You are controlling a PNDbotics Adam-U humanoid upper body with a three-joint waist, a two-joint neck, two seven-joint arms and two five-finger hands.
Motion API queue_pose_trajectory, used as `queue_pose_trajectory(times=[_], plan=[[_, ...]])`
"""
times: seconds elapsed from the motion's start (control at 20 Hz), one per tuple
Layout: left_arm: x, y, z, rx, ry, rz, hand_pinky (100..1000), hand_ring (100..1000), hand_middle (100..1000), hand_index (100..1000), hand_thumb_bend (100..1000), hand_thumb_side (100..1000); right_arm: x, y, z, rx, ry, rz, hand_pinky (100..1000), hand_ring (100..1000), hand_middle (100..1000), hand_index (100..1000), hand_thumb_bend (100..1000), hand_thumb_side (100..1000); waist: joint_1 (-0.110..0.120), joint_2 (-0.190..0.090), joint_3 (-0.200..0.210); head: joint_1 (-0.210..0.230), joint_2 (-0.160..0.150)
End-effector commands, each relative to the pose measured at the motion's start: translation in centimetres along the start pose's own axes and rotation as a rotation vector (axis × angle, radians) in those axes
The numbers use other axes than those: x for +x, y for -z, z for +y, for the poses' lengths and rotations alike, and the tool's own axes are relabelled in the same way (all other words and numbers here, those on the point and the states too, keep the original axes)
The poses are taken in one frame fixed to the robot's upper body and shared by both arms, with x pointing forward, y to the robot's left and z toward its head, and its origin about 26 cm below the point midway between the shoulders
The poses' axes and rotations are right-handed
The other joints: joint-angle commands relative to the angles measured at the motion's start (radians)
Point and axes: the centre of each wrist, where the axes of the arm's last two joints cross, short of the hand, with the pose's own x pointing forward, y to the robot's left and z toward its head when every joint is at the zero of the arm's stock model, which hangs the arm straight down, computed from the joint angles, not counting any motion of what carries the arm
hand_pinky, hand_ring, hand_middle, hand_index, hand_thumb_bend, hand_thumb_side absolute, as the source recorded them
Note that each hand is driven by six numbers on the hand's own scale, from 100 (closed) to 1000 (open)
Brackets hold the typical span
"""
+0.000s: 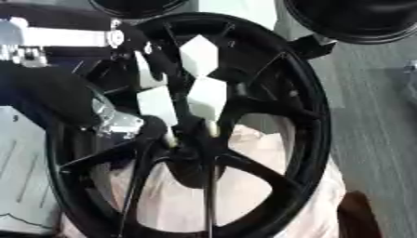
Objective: Pull the pin out of the wheel hub.
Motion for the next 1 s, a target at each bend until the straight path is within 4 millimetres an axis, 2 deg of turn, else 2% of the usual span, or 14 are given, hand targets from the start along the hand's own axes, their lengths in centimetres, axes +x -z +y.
queue_pose_trajectory(times=[0.05, 0.15, 1.0], plan=[[0.23, -0.6, 0.54, 0.008, 0.017, 0.026, 722, 713, 753, 878, 470, 570, 0.65, 0.54, -0.18, 0.003, -0.003, -0.032, 693, 767, 556, 632, 100, 766, -0.002, -0.017, 0.001, 0.006, -0.006], [0.17, -0.55, 0.45, 0.016, 0.012, 0.042, 748, 742, 754, 877, 469, 577, 0.64, 0.52, -0.16, 0.004, -0.002, -0.031, 693, 767, 556, 632, 100, 767, -0.003, -0.016, 0.001, 0.009, -0.007], [-0.39, -0.41, -0.21, 0.045, -0.033, 0.119, 755, 758, 752, 864, 421, 606, 0.67, 0.46, -0.08, 0.002, 0.0, -0.029, 694, 767, 557, 632, 100, 773, -0.006, -0.001, 0.002, 0.018, -0.017]])
